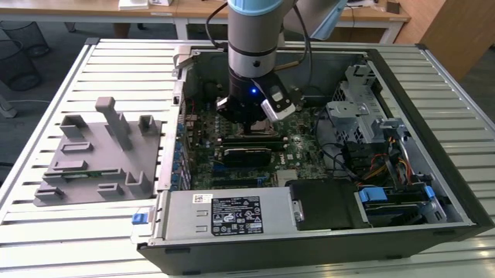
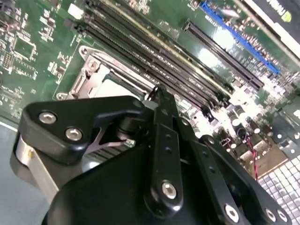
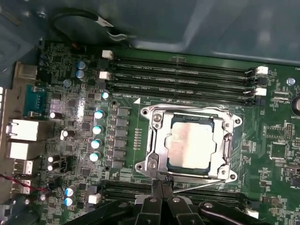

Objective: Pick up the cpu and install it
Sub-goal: 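Install the second cpu locking lever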

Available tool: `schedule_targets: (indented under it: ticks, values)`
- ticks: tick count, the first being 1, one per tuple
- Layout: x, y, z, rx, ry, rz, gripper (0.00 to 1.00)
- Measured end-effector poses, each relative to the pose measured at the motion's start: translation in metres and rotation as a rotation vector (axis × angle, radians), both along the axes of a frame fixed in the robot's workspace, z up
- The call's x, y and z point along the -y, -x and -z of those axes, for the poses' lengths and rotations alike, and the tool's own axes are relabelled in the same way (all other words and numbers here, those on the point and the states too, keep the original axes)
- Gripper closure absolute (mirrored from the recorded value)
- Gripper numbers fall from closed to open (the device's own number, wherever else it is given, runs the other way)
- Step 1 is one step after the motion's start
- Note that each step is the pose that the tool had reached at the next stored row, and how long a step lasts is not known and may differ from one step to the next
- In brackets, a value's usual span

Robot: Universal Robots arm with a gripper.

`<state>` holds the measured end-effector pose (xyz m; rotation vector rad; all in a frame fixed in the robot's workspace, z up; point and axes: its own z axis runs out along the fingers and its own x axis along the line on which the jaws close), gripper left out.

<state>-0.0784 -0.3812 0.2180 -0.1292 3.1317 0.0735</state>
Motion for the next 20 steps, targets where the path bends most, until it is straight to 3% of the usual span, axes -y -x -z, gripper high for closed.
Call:
schedule_targets:
  ticks: [5, 11, 17, 20]
  values:
    - [0.0068, 0.0001, 0.001, -0.0001, -0.0027, 0.0, 0.89]
    - [0.0071, 0.0042, 0.0042, -0.0001, -0.01, 0.0, 0.89]
    - [0.0073, 0.0071, 0.0077, -0.0001, -0.0315, 0.0, 0.89]
    - [0.0091, 0.0072, 0.0081, 0.0, -0.0368, 0.0, 0.89]
